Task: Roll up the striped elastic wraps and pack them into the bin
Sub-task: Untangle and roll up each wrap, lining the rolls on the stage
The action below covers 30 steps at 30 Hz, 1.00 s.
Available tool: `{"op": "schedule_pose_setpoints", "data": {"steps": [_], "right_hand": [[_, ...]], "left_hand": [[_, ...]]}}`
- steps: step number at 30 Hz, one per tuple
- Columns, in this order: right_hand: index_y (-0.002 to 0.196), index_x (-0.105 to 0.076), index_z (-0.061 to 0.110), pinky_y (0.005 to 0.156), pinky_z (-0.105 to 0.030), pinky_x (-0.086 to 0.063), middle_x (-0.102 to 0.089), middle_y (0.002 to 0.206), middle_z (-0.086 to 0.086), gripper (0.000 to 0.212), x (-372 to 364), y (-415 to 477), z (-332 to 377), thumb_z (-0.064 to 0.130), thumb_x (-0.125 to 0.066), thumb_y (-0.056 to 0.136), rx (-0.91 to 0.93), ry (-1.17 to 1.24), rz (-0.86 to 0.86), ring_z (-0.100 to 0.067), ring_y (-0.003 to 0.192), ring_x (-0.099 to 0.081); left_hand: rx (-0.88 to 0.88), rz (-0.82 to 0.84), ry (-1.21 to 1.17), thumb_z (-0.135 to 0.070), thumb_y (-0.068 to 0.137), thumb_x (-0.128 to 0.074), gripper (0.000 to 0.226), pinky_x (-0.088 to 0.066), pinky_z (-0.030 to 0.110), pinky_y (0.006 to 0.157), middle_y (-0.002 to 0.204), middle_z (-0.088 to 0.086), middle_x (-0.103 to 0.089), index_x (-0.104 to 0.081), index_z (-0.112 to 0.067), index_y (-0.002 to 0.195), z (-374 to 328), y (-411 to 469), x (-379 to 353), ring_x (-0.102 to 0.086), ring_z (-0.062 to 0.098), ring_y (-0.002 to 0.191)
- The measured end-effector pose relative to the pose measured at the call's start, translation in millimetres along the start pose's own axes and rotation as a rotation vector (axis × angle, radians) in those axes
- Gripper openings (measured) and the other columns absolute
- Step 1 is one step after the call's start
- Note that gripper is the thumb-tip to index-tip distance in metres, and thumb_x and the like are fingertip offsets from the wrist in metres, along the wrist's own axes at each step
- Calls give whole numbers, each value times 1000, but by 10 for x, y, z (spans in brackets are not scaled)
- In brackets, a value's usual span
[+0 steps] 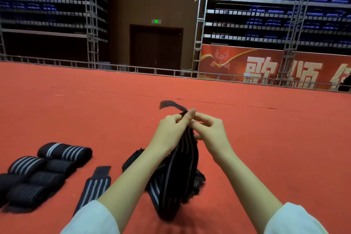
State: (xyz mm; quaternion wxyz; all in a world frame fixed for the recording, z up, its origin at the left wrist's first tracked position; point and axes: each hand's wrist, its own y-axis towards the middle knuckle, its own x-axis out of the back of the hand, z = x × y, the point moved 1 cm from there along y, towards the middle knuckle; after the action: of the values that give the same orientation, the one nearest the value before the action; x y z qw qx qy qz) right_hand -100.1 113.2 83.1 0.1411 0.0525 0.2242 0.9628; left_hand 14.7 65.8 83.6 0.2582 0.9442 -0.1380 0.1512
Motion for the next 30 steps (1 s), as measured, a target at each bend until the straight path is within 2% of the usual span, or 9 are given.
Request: {"op": "schedule_pose_setpoints", "data": {"steps": [2,6,8,10,15,20,22,25,30], "right_hand": [[104,-69,30,71,-32,-50,-67,82,-8,32,-79,-39,6,6,-64,83,-19,8,110,-15,75,-59],[115,-64,24,74,-21,-56,-55,124,-8,36,-151,-57,62,-1,-53,92,14,-62,108,-8,86,-62],[114,-63,24,77,-25,-55,-52,124,-6,34,-159,-37,71,1,-51,92,44,-111,38,-14,90,-60],[109,-60,29,80,-27,-53,-53,123,-6,25,-159,-18,72,10,-56,93,69,-155,-25,-18,96,-59],[107,-62,29,82,-18,-50,-58,120,-1,15,-242,-13,124,24,-62,92,160,-167,-87,-10,102,-62],[116,-61,19,87,-18,-51,-68,107,9,22,-418,-72,255,23,-56,94,158,14,133,2,98,-64],[117,-61,15,85,-21,-53,-69,108,3,22,-418,-64,251,15,-56,95,175,1,88,-7,99,-65],[107,-66,15,80,-29,-55,-71,103,-4,20,-407,-74,304,8,-50,98,156,34,47,-14,94,-68],[105,-67,12,88,-33,-53,-72,104,-7,19,-422,-113,666,8,-51,97,214,36,57,-19,99,-68]], "left_hand": [[-4,0,-135,-70,76,-59,48,-51,42,78,54,-13,-53,-66,-24,65,9,-9,67,-52,11,64],[-58,-70,-205,-53,82,-53,36,-51,59,84,77,-1,-65,-67,-19,84,49,-51,215,-62,22,77],[-100,-103,-234,-27,95,-50,15,-50,58,89,96,1,-70,-64,-30,96,30,-84,283,-67,25,94],[-122,-115,-257,-15,99,-46,24,-51,54,91,104,1,-69,-59,-35,103,-1,-94,353,-66,23,100],[-136,-41,-331,-15,101,-45,23,-54,37,89,109,-1,-69,-59,-29,113,-58,-121,462,-66,17,102],[-111,174,-292,-43,99,-39,48,-42,31,108,150,-6,-39,-44,-27,143,-93,-160,478,-42,7,134],[-167,74,-175,-28,102,-42,39,-39,16,104,144,-5,-47,-49,-23,140,-131,-152,541,-45,8,131],[-197,-99,-30,-18,94,-59,41,-37,-1,83,120,-7,-59,-51,-21,134,-172,-156,637,-53,6,113],[-241,-223,-44,-15,86,-70,21,-48,18,78,97,-4,-69,-69,-10,106,-463,-213,831,-62,4,88]]}}
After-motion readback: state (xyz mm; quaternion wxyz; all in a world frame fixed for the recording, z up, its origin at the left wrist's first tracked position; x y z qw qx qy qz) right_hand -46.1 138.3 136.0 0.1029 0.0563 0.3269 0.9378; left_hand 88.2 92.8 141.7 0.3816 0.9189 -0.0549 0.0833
